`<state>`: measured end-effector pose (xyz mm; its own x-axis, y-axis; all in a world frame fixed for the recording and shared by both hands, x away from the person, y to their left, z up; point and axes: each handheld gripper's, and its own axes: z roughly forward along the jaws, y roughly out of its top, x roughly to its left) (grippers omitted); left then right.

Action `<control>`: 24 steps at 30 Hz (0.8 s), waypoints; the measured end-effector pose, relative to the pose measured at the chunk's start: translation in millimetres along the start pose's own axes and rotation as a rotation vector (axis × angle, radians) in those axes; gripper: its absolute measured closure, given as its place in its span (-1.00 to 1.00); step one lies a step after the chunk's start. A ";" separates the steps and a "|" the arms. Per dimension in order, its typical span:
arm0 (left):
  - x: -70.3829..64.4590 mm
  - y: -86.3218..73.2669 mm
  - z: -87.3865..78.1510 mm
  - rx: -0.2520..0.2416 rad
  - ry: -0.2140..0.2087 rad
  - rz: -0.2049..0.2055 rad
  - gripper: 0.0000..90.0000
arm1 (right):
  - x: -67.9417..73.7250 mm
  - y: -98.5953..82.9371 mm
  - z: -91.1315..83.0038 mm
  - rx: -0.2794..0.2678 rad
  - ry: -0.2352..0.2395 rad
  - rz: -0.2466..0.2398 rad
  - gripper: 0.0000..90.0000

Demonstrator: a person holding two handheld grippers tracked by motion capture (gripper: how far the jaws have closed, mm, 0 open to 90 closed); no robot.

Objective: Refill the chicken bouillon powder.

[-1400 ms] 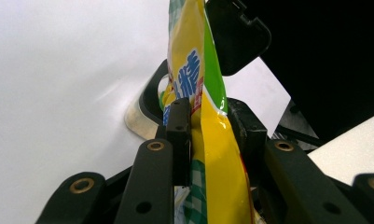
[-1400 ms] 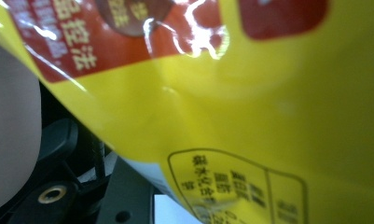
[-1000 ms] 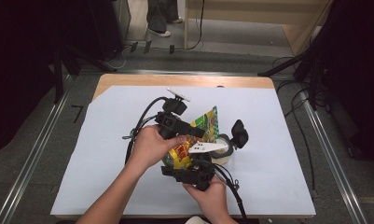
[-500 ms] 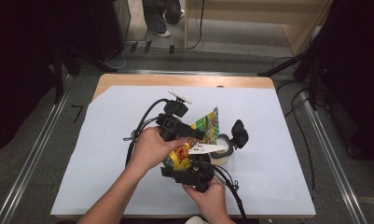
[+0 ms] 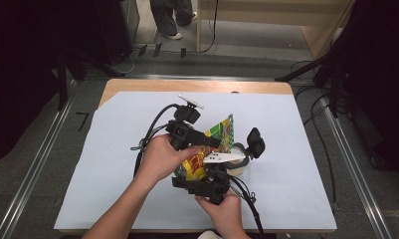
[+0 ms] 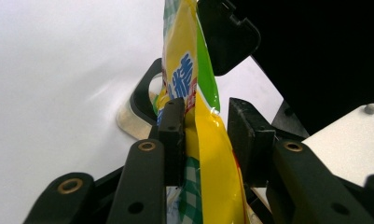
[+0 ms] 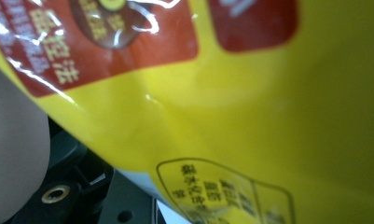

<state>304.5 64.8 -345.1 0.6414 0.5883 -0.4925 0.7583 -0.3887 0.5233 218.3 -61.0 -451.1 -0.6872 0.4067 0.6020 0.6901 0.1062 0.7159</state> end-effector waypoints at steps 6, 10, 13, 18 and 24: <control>-1.8 0.4 -3.2 -0.006 -0.002 0.003 0.52 | 3.4 1.3 -1.3 -0.007 -0.001 -0.005 0.45; 0.2 1.0 -1.3 0.007 0.001 -0.003 0.57 | 4.7 0.6 -0.6 -0.008 -0.006 -0.013 0.34; 2.0 1.0 0.1 0.012 -0.008 -0.010 0.60 | 7.5 -1.6 0.9 0.007 -0.038 -0.049 0.37; 3.3 1.2 0.1 0.010 -0.007 -0.014 0.61 | 7.4 -0.6 0.3 0.016 -0.061 -0.062 0.46; 3.8 1.5 -1.8 0.005 -0.016 -0.025 0.60 | 8.9 1.5 -0.5 0.014 -0.039 -0.044 0.45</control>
<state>307.9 67.7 -345.0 0.6238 0.5865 -0.5165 0.7748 -0.3773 0.5073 213.1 -57.7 -444.5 -0.7078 0.4362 0.5557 0.6627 0.1376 0.7361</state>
